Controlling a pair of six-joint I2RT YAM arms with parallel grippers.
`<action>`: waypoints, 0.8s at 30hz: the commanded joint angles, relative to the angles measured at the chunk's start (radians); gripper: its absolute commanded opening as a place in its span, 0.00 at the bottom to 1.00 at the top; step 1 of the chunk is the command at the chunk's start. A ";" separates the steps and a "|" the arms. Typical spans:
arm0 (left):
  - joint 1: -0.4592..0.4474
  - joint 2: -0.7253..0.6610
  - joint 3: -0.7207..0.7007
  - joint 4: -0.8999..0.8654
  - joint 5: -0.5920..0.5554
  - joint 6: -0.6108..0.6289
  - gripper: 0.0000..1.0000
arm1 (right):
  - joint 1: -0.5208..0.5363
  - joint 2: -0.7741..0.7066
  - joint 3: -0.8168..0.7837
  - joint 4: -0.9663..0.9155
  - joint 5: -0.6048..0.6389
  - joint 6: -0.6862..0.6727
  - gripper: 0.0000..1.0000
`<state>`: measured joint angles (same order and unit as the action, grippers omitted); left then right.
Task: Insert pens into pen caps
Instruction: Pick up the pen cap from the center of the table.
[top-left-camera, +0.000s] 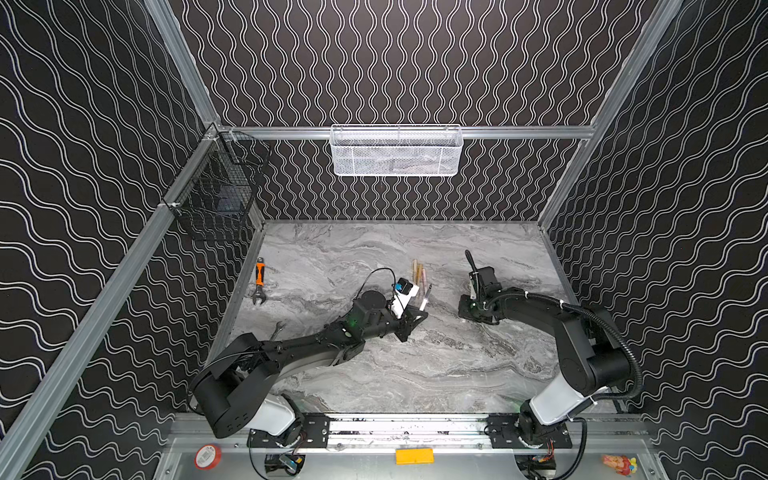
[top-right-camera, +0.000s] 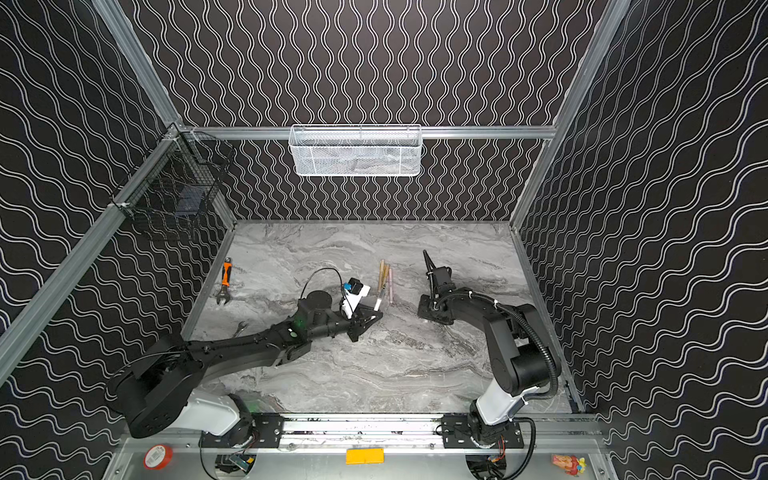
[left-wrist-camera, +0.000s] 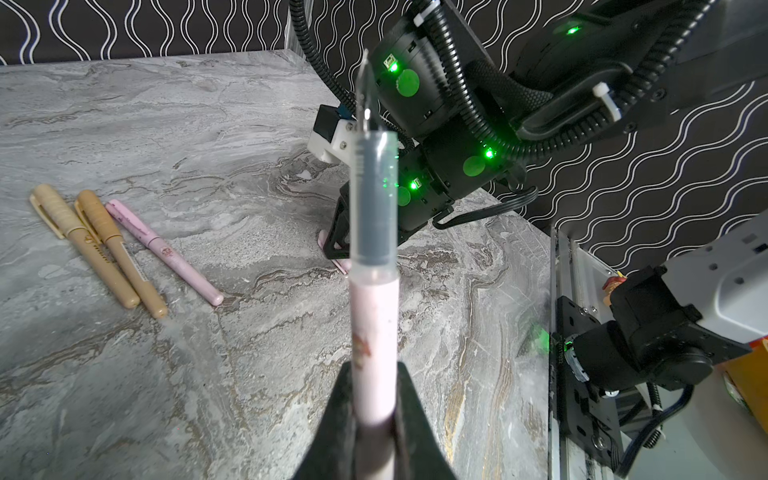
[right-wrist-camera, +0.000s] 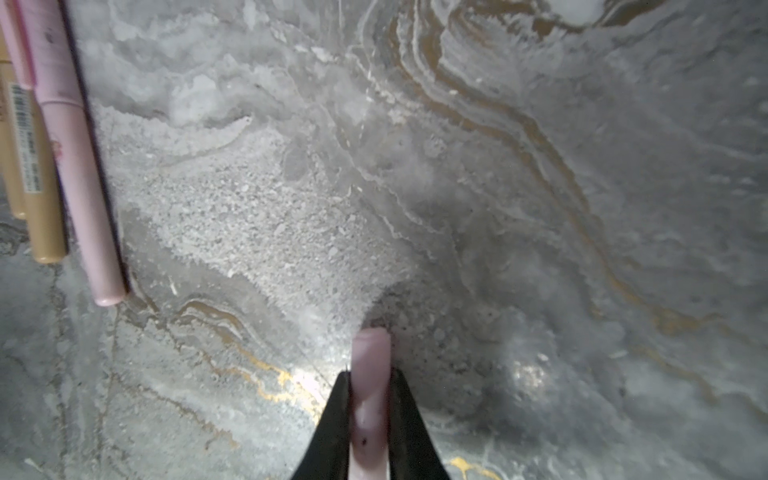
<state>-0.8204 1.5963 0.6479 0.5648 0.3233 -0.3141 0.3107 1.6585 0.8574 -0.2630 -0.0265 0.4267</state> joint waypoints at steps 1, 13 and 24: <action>-0.001 0.005 0.011 0.011 0.005 0.008 0.06 | 0.001 -0.010 -0.002 -0.015 0.013 0.003 0.15; -0.001 0.011 0.015 0.027 -0.010 0.018 0.06 | 0.005 -0.202 -0.085 0.131 -0.089 -0.010 0.14; -0.001 0.003 0.001 0.055 -0.013 0.028 0.06 | 0.077 -0.407 -0.169 0.339 -0.182 -0.031 0.14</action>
<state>-0.8204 1.6073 0.6521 0.5846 0.3180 -0.3096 0.3775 1.2739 0.6933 -0.0189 -0.1753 0.4072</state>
